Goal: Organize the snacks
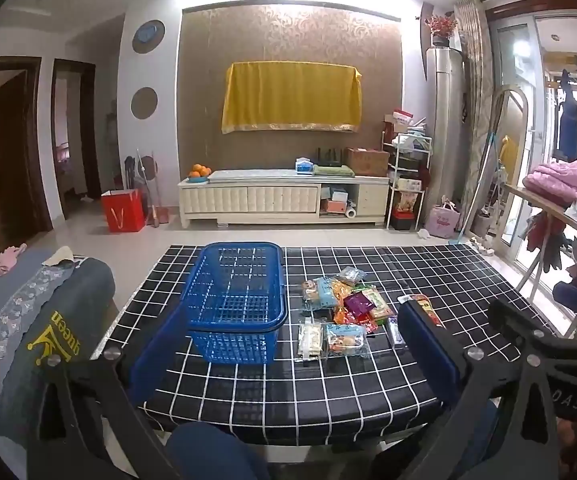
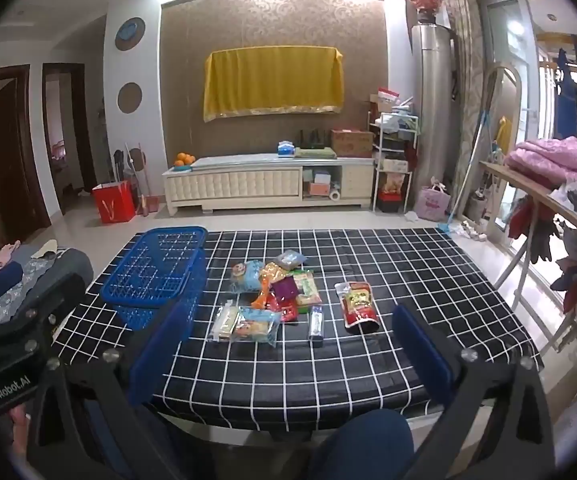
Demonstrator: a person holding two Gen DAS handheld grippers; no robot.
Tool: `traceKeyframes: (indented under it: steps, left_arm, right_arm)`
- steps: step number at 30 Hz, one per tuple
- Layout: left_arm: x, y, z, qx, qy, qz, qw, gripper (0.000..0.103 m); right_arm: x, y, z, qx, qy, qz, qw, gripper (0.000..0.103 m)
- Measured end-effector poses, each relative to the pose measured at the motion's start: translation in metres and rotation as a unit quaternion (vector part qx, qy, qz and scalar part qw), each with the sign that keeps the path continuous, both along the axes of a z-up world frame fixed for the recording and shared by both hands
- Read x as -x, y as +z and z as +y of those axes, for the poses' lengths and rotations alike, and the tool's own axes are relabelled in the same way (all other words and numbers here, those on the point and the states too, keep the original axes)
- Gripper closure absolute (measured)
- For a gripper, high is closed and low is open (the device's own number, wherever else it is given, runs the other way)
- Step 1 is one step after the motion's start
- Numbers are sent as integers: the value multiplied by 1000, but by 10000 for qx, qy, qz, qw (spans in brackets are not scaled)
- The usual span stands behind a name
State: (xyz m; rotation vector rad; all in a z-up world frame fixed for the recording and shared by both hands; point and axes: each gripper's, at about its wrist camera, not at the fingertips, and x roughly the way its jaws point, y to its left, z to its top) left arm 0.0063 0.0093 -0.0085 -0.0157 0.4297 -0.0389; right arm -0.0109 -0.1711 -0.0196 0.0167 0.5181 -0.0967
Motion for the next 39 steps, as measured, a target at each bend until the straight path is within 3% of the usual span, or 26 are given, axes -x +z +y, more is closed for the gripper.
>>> traceKeyframes:
  steps: [39]
  left_arm:
    - [0, 1, 3, 82, -63, 202, 9997, 0]
  right_arm:
    - [-1, -2, 0, 81, -22, 65, 9999, 0]
